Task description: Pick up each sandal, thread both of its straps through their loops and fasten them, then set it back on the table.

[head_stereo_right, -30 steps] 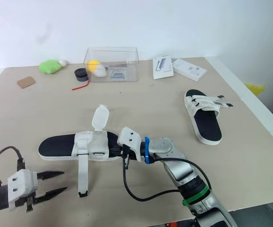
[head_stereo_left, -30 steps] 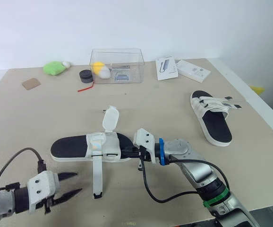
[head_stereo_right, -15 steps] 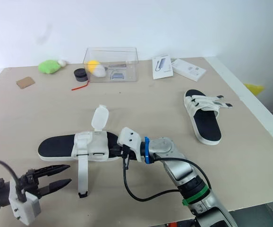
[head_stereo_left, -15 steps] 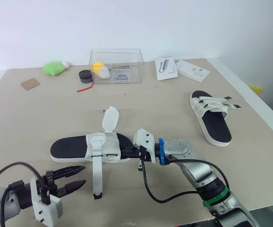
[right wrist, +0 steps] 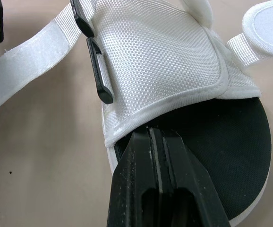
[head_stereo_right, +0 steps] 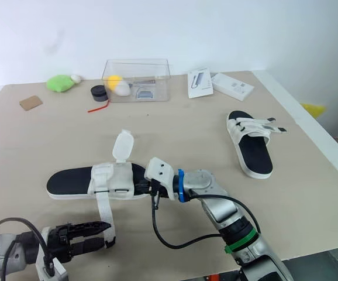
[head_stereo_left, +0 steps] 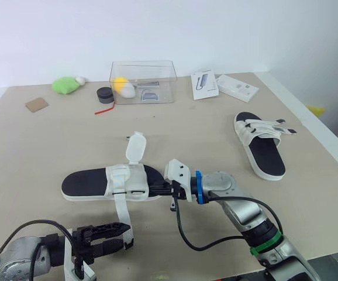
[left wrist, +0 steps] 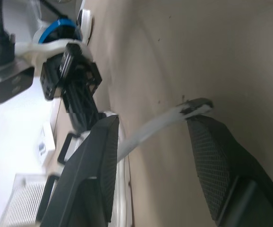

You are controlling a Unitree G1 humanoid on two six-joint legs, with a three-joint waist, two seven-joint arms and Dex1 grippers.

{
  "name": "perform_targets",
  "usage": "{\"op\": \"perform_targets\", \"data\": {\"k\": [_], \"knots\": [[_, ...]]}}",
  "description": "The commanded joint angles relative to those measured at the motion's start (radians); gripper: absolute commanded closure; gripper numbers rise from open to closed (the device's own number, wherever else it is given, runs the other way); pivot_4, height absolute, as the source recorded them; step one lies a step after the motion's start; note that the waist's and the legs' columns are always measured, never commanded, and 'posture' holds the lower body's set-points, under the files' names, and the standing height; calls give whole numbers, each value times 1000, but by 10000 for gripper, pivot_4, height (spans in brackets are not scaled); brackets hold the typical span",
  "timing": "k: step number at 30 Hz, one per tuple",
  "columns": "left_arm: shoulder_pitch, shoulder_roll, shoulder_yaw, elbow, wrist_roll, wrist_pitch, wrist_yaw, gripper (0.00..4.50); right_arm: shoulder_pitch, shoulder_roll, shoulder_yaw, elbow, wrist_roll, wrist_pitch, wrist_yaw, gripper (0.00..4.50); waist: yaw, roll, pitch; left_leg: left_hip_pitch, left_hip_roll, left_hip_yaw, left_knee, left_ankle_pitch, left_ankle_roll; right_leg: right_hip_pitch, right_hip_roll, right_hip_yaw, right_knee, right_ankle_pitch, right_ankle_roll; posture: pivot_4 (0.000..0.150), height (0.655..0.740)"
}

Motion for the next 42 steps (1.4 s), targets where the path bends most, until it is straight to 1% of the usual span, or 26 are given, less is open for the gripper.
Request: {"op": "perform_targets", "data": {"k": [1,2,4,6,8,9,10,14,15,17,18,20,21,23,24,26,27,29,32,35,36,38,42], "knots": [[-5,26,-24,3,18,-7,45,26728,9,-5,19,15,-16,18,-2,45000,0,0,0,0,0,0,0,0,0,0,0,0,0,0,0,1500,7400],[-5,32,-36,7,23,-5,48,28582,9,-5,18,15,-17,17,-3,45000,0,0,0,0,0,0,0,0,0,0,0,0,0,0,0,1500,7400],[-6,48,-63,6,21,3,62,38061,8,-4,18,18,-17,15,-2,45000,0,1,-1,1,0,1,0,0,0,0,0,1,0,0,0,1500,7400],[-8,55,-81,-12,16,14,74,44116,6,-3,18,20,-17,13,0,45000,0,3,-2,2,0,2,0,0,0,1,-1,1,0,0,1,1500,7400],[-12,63,-99,-22,14,25,79,44116,5,-3,18,22,-18,12,1,45000,0,6,-4,3,0,3,0,0,0,1,-1,2,0,0,1,1500,7400],[-13,71,-117,-35,-7,52,80,44116,4,-2,18,23,-19,11,2,45000,0,6,-4,7,0,8,-2,0,0,2,-1,7,0,1,2,1500,7400],[-13,80,-134,-47,-22,74,76,44116,4,-2,18,24,-19,10,2,45000,0,6,-4,7,0,9,-2,0,0,3,-1,7,0,1,3,1500,7400],[-31,123,-183,-132,-145,223,44,44116,3,-2,17,26,-21,8,2,45000,0,6,-4,8,0,11,-2,-1,-1,2,-1,9,0,1,4,1500,7400],[-35,133,-191,-162,-211,289,37,44116,3,-1,17,27,-21,8,2,45000,0,5,-4,8,0,11,-2,-1,-1,2,-1,9,0,1,4,1500,7400],[-42,156,-201,-251,-424,521,14,44116,3,-2,17,27,-21,9,1,45000,0,5,-4,8,0,11,-2,-1,-1,2,0,9,0,1,3,1500,7400],[-48,169,-201,-287,-510,614,4,44116,2,-2,16,29,-21,8,2,45000,0,5,-4,8,0,11,-2,-1,-1,2,0,9,0,1,3,1500,7400],[-66,196,-190,-353,-646,759,-16,44116,2,-2,16,30,-21,7,2,45000,0,5,-4,8,1,10,-2,-1,-1,2,1,9,0,1,3,1500,7400],[-74,213,-182,-397,-762,868,-14,44116,2,-2,16,30,-21,7,2,45000,0,5,-4,8,0,10,-2,-1,-1,2,1,9,0,1,3,1500,7400],[-91,232,-158,-456,-910,1013,-15,44116,1,-2,17,31,-21,6,3,45000,-1,4,-3,8,0,10,-3,-1,-1,2,2,10,0,0,3,1500,7400],[-105,248,-137,-482,-1036,1107,-3,44116,1,-3,17,32,-21,5,4,45000,-1,4,-3,8,0,10,-3,-1,-1,1,2,9,0,0,3,1500,7400],[-144,280,-74,-502,-1363,1306,36,44116,-1,-1,19,34,-22,2,6,45000,-1,3,-3,8,0,10,-3,-1,-1,1,2,10,0,0,3,1500,7400],[-164,279,-44,-496,-1462,1368,57,44116,-2,0,20,36,-22,1,6,45000,-1,3,-3,8,0,9,-2,-1,-1,2,3,9,0,0,3,1500,7400],[-184,272,10,-465,-1614,1469,78,44116,-5,-2,25,37,-27,-4,8,45000,-1,3,-3,8,0,8,-2,-1,-1,2,3,9,0,0,3,1500,7400],[-209,263,73,-415,-1791,1613,115,44116,-10,-6,34,42,-39,-18,10,45000,-2,3,-3,8,-1,9,-3,-1,-2,2,4,10,0,0,3,1500,7400],[-252,255,106,-346,-1967,1729,167,44116,-11,-8,36,44,-44,-10,9,45000,-1,2,-2,8,-1,8,-3,-1,-2,2,5,10,0,-1,2,1500,7400],[-270,246,115,-316,-2003,1763,188,44116,-11,-9,37,44,-45,-2,8,45000,-1,2,-2,8,-1,7,-2,-1,-2,2,5,10,0,-1,2,1500,7400],[-306,228,120,-250,-2025,1826,223,44116,-10,-12,42,47,-54,6,4,45000,-1,2,-2,8,-1,7,-2,-1,-2,2,5,10,0,-1,1,1500,7400],[-365,185,127,-148,-1997,1921,239,44116,-6,-15,48,47,-60,10,-1,45000,-1,1,-3,9,-1,7,-2,-1,-2,2,5,11,0,-3,-1,1500,7400]]}}
